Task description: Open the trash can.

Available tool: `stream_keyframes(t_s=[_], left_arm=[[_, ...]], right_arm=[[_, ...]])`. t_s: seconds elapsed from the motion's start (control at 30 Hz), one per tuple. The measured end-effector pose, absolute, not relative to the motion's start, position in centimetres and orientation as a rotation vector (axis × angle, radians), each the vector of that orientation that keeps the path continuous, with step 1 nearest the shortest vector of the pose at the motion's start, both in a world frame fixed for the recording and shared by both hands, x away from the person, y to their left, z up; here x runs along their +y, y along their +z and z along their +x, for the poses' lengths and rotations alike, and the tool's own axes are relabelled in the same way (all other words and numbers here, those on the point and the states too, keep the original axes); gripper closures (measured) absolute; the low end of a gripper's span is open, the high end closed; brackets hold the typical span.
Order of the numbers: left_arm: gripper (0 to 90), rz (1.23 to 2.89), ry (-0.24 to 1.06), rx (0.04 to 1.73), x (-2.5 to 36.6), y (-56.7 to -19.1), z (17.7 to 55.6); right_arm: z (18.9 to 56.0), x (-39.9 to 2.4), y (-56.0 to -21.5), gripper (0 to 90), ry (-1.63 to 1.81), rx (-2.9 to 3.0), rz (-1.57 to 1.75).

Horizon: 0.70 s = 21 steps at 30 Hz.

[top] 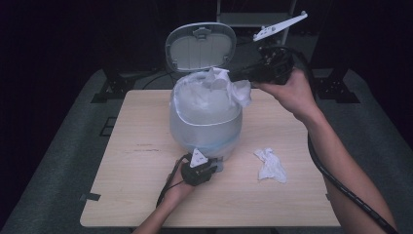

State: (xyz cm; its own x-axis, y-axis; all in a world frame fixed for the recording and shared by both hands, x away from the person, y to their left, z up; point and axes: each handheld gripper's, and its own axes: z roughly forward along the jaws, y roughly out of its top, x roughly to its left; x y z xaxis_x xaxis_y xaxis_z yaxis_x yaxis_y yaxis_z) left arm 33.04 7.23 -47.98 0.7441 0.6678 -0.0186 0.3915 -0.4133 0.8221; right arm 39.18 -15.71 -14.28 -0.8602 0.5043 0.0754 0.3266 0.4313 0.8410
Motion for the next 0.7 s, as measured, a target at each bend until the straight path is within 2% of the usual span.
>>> stream_keyframes(t_s=[0.7], left_arm=[[68.1, 2.046, 0.386, 0.801, 7.2, -48.0, 33.1]], right_arm=[[40.7, -12.9, -15.2, 86.1, 1.416, 2.529, 0.724]])
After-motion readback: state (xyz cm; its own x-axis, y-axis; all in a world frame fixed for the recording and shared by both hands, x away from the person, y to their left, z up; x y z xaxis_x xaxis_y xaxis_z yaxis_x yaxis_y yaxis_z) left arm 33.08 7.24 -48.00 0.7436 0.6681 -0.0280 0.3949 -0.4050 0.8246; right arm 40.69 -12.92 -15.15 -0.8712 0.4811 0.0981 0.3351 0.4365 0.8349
